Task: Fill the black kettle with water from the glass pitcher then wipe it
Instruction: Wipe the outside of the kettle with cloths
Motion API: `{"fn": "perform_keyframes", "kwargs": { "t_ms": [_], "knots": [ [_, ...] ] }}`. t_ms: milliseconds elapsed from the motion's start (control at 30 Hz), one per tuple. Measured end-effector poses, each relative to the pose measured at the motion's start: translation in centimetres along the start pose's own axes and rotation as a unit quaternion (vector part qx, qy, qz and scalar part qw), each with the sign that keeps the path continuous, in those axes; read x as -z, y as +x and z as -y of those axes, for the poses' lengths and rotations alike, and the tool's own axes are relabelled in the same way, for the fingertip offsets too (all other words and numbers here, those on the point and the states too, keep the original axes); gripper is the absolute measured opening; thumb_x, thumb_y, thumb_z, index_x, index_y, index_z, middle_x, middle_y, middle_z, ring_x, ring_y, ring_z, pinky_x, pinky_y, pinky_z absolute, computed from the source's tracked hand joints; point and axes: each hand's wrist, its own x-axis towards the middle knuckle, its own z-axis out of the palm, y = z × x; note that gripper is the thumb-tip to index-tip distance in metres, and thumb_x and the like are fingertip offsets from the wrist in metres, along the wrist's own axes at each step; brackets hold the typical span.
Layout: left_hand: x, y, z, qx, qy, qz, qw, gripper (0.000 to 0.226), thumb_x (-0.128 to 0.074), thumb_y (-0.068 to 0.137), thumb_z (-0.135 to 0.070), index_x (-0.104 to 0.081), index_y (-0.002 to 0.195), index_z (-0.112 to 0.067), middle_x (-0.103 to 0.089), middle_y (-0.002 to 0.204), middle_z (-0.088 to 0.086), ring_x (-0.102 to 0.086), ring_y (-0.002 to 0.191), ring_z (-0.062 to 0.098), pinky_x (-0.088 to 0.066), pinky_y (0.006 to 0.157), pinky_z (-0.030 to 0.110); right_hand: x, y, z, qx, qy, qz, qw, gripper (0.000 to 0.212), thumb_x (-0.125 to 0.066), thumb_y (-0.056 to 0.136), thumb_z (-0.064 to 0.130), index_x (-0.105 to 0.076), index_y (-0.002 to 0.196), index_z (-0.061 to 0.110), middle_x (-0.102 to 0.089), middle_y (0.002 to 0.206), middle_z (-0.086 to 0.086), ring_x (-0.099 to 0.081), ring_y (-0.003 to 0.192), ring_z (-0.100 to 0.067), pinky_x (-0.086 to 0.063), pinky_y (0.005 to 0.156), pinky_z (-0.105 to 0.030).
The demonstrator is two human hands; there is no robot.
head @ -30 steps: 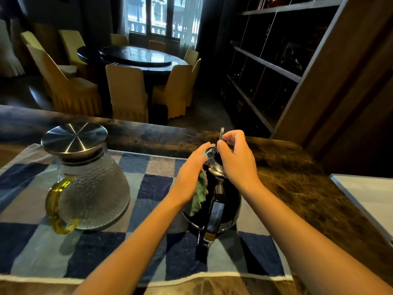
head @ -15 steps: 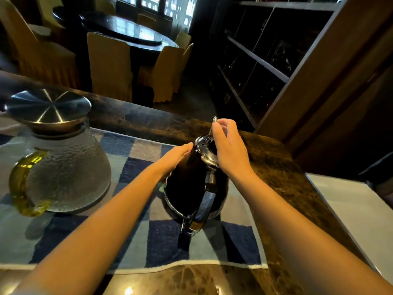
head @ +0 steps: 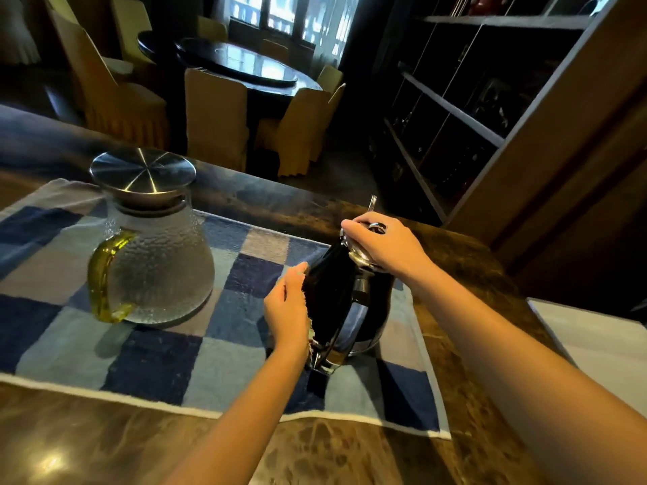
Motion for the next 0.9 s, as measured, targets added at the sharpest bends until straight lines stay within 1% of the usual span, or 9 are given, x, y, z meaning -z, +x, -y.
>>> {"fn": "perform_keyframes", "kwargs": {
  "t_ms": [67, 167, 267, 300, 433, 533, 633, 767, 900],
  "knots": [
    [-0.1, -0.9, -0.3, -0.002, -0.022, -0.018, 1.0, 0.035, -0.045, 0.096, -0.033, -0.069, 0.112, -0.013, -0.071, 0.106, -0.002, -0.064, 0.105, 0.013, -0.049, 0.081, 0.02, 0.1, 0.2, -0.1, 0.006, -0.01, 0.004, 1.0, 0.03, -0.049, 0.087, 0.055, -0.067, 0.096, 0.032, -0.067, 0.1, 0.006, -0.061, 0.095, -0.017, -0.05, 0.084, -0.036],
    [0.0, -2.8, -0.8, 0.026, -0.085, -0.026, 0.996, 0.042, -0.036, 0.099, -0.033, -0.061, 0.121, -0.008, -0.065, 0.116, -0.001, -0.062, 0.1, 0.005, -0.048, 0.079, 0.013, 0.4, 0.4, -0.3, 0.034, -0.025, 0.014, 0.999, 0.028, -0.044, 0.091, 0.048, -0.065, 0.092, 0.03, -0.067, 0.097, 0.006, -0.06, 0.09, -0.017, -0.046, 0.078, -0.035],
    [-0.4, -4.9, -1.2, 0.078, -0.1, -0.06, 0.99, 0.049, -0.037, 0.095, -0.049, -0.063, 0.119, -0.016, -0.068, 0.112, 0.001, -0.065, 0.097, 0.015, -0.053, 0.079, 0.032, 0.5, 0.6, -0.7, 0.051, -0.032, 0.024, 0.998, 0.027, -0.043, 0.092, 0.046, -0.064, 0.095, 0.029, -0.066, 0.1, 0.005, -0.059, 0.093, -0.018, -0.046, 0.081, -0.035],
    [-0.6, -5.5, -1.7, 0.07, -0.097, -0.065, 0.991, 0.049, -0.038, 0.093, -0.051, -0.064, 0.116, -0.016, -0.069, 0.108, 0.002, -0.066, 0.096, 0.016, -0.052, 0.078, 0.034, 0.6, 0.7, -0.7, 0.056, -0.033, 0.029, 0.997, 0.027, -0.043, 0.091, 0.047, -0.063, 0.096, 0.029, -0.065, 0.102, 0.004, -0.059, 0.095, -0.019, -0.045, 0.082, -0.036],
    [-1.5, -7.5, -4.7, 0.012, -0.084, 0.011, 0.996, 0.04, -0.037, 0.097, -0.038, -0.067, 0.11, -0.014, -0.072, 0.103, -0.002, -0.069, 0.09, 0.004, -0.051, 0.071, 0.018, 0.6, 1.0, -1.2, 0.077, -0.017, 0.049, 0.996, 0.03, -0.042, 0.089, 0.051, -0.061, 0.101, 0.032, -0.064, 0.109, 0.002, -0.058, 0.098, -0.022, -0.047, 0.085, -0.038],
    [-2.5, -8.4, -6.2, -0.049, -0.023, 0.046, 0.997, 0.031, -0.048, 0.094, -0.033, -0.069, 0.11, -0.018, -0.073, 0.104, -0.005, -0.068, 0.098, 0.008, -0.053, 0.077, 0.022, 0.6, 1.3, -1.5, 0.106, -0.023, 0.059, 0.992, 0.034, -0.039, 0.089, 0.051, -0.06, 0.106, 0.032, -0.062, 0.114, 0.001, -0.058, 0.1, -0.024, -0.048, 0.086, -0.04],
    [-3.3, -9.4, -6.0, -0.158, 0.123, 0.004, 0.98, 0.022, -0.05, 0.094, -0.029, -0.07, 0.103, -0.028, -0.07, 0.102, -0.014, -0.065, 0.097, 0.001, -0.054, 0.084, 0.029, 0.7, 1.6, -1.8, 0.131, -0.022, 0.077, 0.988, 0.037, -0.038, 0.089, 0.052, -0.059, 0.11, 0.031, -0.061, 0.117, 0.001, -0.059, 0.102, -0.025, -0.048, 0.087, -0.041],
    [-3.1, -10.8, -4.4, -0.287, 0.223, -0.057, 0.93, 0.023, -0.049, 0.095, -0.027, -0.071, 0.101, -0.027, -0.069, 0.099, -0.019, -0.062, 0.097, -0.006, -0.048, 0.079, 0.012, 0.8, 1.6, -2.0, 0.153, -0.01, 0.086, 0.984, 0.039, -0.037, 0.089, 0.054, -0.058, 0.11, 0.029, -0.06, 0.117, -0.001, -0.059, 0.103, -0.027, -0.049, 0.088, -0.043],
    [-2.3, -11.3, -2.3, -0.252, 0.233, -0.095, 0.934, 0.034, -0.049, 0.09, -0.042, -0.066, 0.115, -0.028, -0.07, 0.101, -0.018, -0.063, 0.097, -0.005, -0.054, 0.083, 0.023, 0.8, 1.8, -2.2, 0.186, 0.006, 0.081, 0.979, 0.04, -0.039, 0.091, 0.051, -0.06, 0.111, 0.024, -0.06, 0.116, -0.003, -0.058, 0.104, -0.028, -0.049, 0.086, -0.043]
  ]
}}
